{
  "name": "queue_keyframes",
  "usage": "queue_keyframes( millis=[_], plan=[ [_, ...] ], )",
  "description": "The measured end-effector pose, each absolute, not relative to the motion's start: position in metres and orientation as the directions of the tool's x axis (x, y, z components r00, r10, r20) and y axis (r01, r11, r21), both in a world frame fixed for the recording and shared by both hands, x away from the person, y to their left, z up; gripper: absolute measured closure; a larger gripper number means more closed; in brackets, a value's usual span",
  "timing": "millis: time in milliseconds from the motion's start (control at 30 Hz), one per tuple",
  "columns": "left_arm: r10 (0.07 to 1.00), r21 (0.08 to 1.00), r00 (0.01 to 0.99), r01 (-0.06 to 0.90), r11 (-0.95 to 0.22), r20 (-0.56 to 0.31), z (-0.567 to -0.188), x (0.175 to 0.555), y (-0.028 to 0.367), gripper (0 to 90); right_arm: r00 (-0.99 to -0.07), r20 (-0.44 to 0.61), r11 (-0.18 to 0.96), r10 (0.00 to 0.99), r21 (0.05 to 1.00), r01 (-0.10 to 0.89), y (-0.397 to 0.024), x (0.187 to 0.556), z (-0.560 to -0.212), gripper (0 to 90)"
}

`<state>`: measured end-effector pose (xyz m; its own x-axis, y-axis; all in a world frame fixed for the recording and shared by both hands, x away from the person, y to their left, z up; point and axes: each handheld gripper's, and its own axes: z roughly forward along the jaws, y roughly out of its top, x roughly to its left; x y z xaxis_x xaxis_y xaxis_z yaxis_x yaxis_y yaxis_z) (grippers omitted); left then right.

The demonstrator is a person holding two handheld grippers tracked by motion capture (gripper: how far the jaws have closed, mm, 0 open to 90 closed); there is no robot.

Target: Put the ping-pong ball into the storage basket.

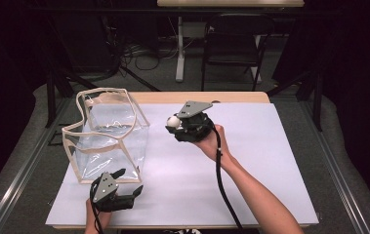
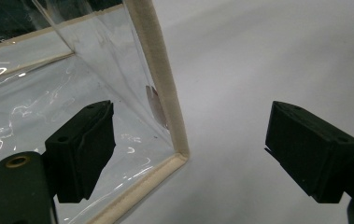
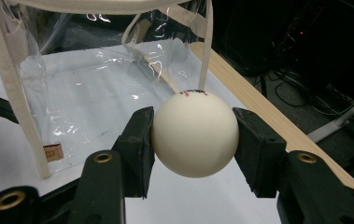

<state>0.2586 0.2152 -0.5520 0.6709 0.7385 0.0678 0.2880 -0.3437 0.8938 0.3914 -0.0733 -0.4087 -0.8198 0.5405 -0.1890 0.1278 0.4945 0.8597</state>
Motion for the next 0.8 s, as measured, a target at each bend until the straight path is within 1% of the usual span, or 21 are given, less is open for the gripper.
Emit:
queue_keyframes(
  millis=[800],
  plan=[
    [0.739, 0.894, 0.67, 0.289, -0.344, 0.068, -0.552, 0.259, 0.215, 16.0, -0.83, -0.202, 0.5, 0.52, 0.86, 0.104, -0.054, 0.401, -0.391, 51.0]
  ],
)
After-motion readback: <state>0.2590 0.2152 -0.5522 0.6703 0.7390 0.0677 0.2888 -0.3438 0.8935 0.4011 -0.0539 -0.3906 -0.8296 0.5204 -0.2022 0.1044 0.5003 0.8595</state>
